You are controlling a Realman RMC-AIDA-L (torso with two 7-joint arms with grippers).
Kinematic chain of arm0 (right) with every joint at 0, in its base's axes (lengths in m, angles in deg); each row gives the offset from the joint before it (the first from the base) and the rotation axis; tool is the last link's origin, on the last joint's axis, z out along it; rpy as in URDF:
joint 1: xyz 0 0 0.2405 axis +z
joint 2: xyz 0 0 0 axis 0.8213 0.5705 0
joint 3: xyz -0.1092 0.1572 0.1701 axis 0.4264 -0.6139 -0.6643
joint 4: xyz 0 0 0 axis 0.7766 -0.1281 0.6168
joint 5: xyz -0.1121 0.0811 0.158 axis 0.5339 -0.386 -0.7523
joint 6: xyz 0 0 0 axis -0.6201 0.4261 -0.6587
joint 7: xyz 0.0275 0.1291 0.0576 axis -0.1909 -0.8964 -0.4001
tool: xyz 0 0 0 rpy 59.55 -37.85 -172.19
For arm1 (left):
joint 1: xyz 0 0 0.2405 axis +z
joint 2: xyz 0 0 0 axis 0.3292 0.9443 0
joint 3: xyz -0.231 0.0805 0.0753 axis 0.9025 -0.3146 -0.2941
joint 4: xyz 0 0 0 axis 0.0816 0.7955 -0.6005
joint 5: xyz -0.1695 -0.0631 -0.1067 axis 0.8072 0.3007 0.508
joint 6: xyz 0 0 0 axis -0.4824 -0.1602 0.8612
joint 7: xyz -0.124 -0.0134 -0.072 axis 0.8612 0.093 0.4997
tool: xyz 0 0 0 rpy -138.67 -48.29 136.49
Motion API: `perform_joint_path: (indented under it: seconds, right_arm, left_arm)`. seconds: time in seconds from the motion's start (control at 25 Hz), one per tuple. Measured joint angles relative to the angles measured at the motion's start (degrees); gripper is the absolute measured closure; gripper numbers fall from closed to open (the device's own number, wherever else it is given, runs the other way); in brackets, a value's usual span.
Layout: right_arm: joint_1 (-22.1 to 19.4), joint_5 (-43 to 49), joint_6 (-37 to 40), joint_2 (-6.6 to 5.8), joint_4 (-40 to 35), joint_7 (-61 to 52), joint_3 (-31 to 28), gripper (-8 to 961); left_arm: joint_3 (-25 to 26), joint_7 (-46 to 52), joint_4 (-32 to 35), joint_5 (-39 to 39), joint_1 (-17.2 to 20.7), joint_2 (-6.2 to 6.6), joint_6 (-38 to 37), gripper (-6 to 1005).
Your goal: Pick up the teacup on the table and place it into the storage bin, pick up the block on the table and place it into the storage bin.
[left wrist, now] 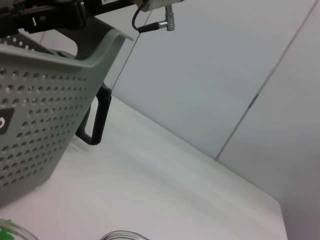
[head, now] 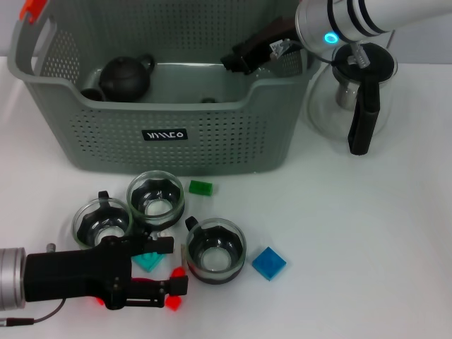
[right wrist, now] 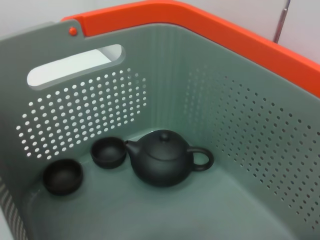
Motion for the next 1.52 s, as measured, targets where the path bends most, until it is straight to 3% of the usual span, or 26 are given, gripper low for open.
perform_joint_path:
  seconds: [0.24, 0.52, 0.88, 1.2, 1.52]
  right_arm:
    - [-1.68, -0.52, 1.27, 0.41, -4.92, 0.24, -0.20, 644]
    - [-7.08, -4.76, 7.87, 0.97, -20.11, -0.43, -0.84, 542]
    - [-14.59, -15.31, 30.22, -0.16, -35.94, -1.69, -4.23, 497]
    - [-16.11, -11.16, 48.82, -0.55, -37.80, -1.51, -2.82, 389]
    - [-15.51, -1.24, 51.13, 1.58, -37.24, 0.25, 8.03, 363]
  left_arm:
    - [0.00, 0.02, 0.00, 0.00, 0.33, 0.04, -0.40, 91]
    - [0.00, 0.38, 0.00, 0.00, 0.45, 0.29, -0.73, 91]
    - [0.00, 1.07, 0.00, 0.00, 0.44, 0.46, -1.53, 90]
    - [0.09, 2.27, -0.01, -1.06, 0.54, 1.01, -2.21, 90]
    - [0.11, 2.66, -0.45, -4.32, 1.61, 1.87, -2.20, 90]
